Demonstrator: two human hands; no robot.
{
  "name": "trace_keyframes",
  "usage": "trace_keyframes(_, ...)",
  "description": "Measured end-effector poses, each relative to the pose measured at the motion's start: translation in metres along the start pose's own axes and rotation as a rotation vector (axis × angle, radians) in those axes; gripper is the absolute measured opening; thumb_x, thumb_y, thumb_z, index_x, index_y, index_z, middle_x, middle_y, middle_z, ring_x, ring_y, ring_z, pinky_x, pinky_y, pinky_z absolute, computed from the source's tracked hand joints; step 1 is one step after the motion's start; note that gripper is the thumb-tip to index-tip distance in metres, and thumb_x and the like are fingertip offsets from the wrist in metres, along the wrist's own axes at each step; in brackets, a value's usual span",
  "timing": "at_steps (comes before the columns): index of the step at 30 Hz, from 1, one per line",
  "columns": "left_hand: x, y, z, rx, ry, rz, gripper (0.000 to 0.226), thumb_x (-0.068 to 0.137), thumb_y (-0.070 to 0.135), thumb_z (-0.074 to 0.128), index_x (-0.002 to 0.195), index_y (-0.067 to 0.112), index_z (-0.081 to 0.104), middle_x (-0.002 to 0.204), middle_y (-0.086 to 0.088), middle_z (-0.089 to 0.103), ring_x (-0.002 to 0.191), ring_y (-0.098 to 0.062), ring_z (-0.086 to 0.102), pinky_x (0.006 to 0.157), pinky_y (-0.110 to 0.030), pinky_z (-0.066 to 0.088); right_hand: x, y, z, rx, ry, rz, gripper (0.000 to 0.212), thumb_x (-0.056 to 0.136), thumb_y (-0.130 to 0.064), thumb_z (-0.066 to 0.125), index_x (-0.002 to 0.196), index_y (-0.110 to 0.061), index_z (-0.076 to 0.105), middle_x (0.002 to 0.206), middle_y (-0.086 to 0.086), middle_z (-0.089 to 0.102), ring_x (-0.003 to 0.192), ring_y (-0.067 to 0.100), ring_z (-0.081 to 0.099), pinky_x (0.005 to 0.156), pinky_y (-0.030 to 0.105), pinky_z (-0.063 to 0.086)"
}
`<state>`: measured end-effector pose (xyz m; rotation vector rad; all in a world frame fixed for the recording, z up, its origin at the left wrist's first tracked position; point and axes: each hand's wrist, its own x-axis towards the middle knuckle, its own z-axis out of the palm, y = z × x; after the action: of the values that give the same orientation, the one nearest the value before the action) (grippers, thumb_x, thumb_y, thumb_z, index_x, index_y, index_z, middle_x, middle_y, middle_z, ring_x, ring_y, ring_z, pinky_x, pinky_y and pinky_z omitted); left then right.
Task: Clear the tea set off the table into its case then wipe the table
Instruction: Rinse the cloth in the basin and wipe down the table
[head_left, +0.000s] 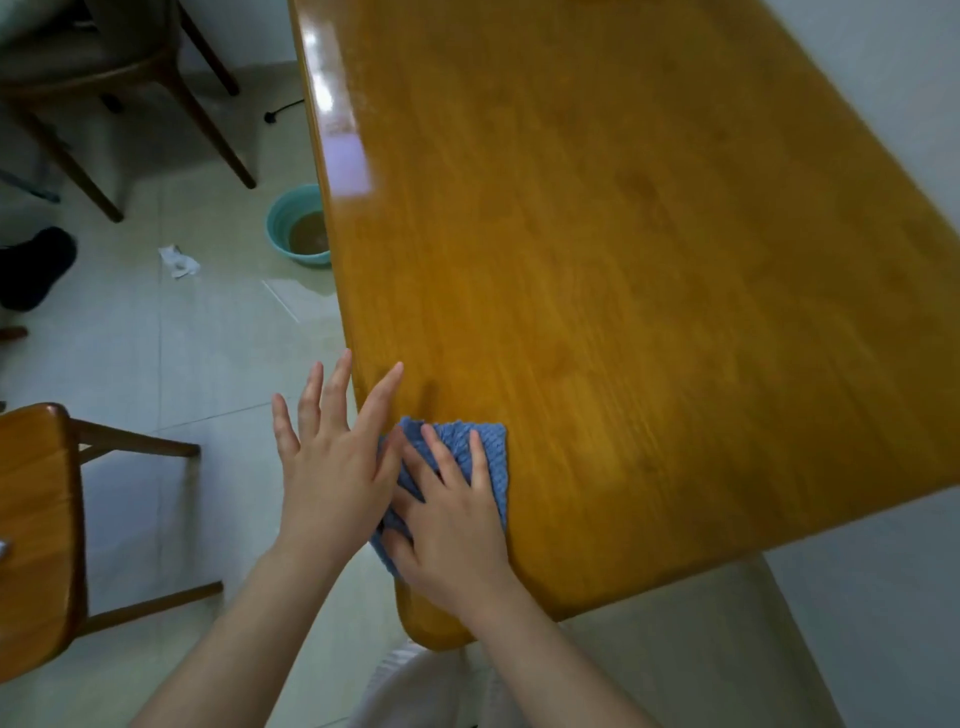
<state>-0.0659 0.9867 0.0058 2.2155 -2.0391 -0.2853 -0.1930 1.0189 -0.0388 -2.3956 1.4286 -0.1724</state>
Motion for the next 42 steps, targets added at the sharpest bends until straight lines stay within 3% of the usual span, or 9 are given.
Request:
trace_keyframes(3, -0.001, 0.015, 0.003, -0.040, 0.009, 0.024, 0.053, 0.098, 0.044, 0.037, 0.149, 0.038, 0.027, 0.160, -0.009, 0.016, 0.148, -0.032, 0.007, 0.116, -0.057, -0.001, -0.025, 0.000, 0.003, -0.016, -0.039, 0.001, 0.055, 0.095, -0.050, 0.031, 0.148, -0.036, 0.026, 0.159, -0.003, 0.022, 0.149, 0.025, 0.007, 0.114, 0.061, 0.012)
trace_keyframes(8, -0.003, 0.036, 0.006, -0.048, -0.008, 0.078, 0.055, 0.096, 0.049, 0.030, 0.150, 0.040, 0.024, 0.161, -0.007, 0.015, 0.149, -0.030, 0.005, 0.116, -0.055, -0.004, -0.062, 0.017, 0.002, -0.033, -0.021, -0.024, 0.055, 0.092, -0.052, 0.040, 0.145, -0.038, 0.032, 0.159, -0.004, 0.025, 0.149, 0.024, 0.012, 0.112, 0.060, 0.016)
trace_keyframes(18, 0.001, 0.098, 0.022, -0.053, -0.022, 0.142, 0.056, 0.095, 0.046, 0.033, 0.149, 0.040, 0.025, 0.160, -0.008, 0.017, 0.148, -0.032, 0.007, 0.116, -0.059, 0.003, -0.072, 0.110, -0.031, -0.096, 0.127, 0.233, 0.064, 0.088, -0.061, 0.047, 0.147, -0.037, 0.036, 0.159, -0.002, 0.025, 0.148, 0.023, 0.016, 0.113, 0.062, 0.015)
trace_keyframes(32, 0.018, 0.248, 0.062, -0.143, -0.026, 0.039, 0.057, 0.093, 0.048, 0.029, 0.149, 0.041, 0.026, 0.160, -0.007, 0.018, 0.149, -0.030, 0.005, 0.114, -0.062, -0.001, -0.095, 0.329, -0.105, -0.175, 0.180, 0.470, 0.063, 0.091, -0.065, 0.032, 0.149, -0.040, 0.029, 0.160, -0.003, 0.021, 0.148, 0.022, 0.012, 0.117, 0.057, 0.002)
trace_keyframes(42, 0.032, 0.319, 0.077, -0.169, -0.031, 0.050, 0.057, 0.096, 0.042, 0.043, 0.150, 0.040, 0.024, 0.161, -0.007, 0.013, 0.149, -0.029, -0.001, 0.115, -0.062, -0.003, -0.138, 0.471, -0.155, -0.168, 0.305, 0.723, 0.065, 0.088, -0.064, 0.031, 0.147, -0.037, 0.035, 0.157, 0.003, 0.029, 0.146, 0.024, 0.020, 0.116, 0.057, 0.010)
